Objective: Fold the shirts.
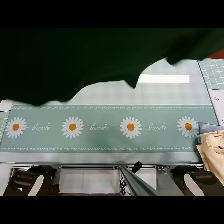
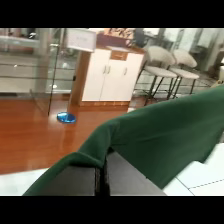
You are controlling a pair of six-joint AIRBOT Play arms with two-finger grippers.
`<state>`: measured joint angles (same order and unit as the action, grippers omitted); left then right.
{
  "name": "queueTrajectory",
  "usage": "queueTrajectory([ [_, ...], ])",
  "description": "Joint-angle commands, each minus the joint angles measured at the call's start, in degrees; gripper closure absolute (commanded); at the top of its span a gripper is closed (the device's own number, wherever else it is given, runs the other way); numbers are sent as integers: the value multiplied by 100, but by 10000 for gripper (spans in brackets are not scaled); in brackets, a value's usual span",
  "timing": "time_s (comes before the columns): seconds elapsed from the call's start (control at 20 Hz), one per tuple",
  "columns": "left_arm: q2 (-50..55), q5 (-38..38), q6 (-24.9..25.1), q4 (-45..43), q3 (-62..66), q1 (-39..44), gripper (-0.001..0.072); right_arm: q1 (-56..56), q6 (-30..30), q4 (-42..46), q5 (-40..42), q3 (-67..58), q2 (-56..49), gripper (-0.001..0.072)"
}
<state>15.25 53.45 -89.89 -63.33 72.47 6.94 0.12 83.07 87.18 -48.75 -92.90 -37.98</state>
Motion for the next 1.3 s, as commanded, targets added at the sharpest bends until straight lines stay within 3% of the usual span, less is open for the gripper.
queueTrajectory([
  [0.0,-356,964,-627,-310,92,-216,683,-2,98,750,-127,-13,920,687],
  [0.15,-391,1532,-1023,-184,92,-216,683,-2,98,1047,-892,-26,1113,687],
  [0.45,-374,2865,-2061,-120,-260,-216,683,-2,-256,1143,-4382,-57,151,687],
  [0.6,-372,3222,-2103,-122,-1189,-216,683,0,-201,997,-4894,149,-769,687],
  [0.75,-260,2616,-1917,-173,-2326,-216,682,0,-192,789,-4363,590,-1801,687],
  [1.0,916,256,-1823,-227,-3611,-216,682,0,-61,664,-2693,684,-3648,686],
  [1.1,1875,-599,-1517,-221,-3593,-216,682,0,122,621,-1980,684,-4170,686],
  [1.25,3322,-1869,-636,22,-3392,-216,682,-2,302,437,-916,684,-4651,686],
])
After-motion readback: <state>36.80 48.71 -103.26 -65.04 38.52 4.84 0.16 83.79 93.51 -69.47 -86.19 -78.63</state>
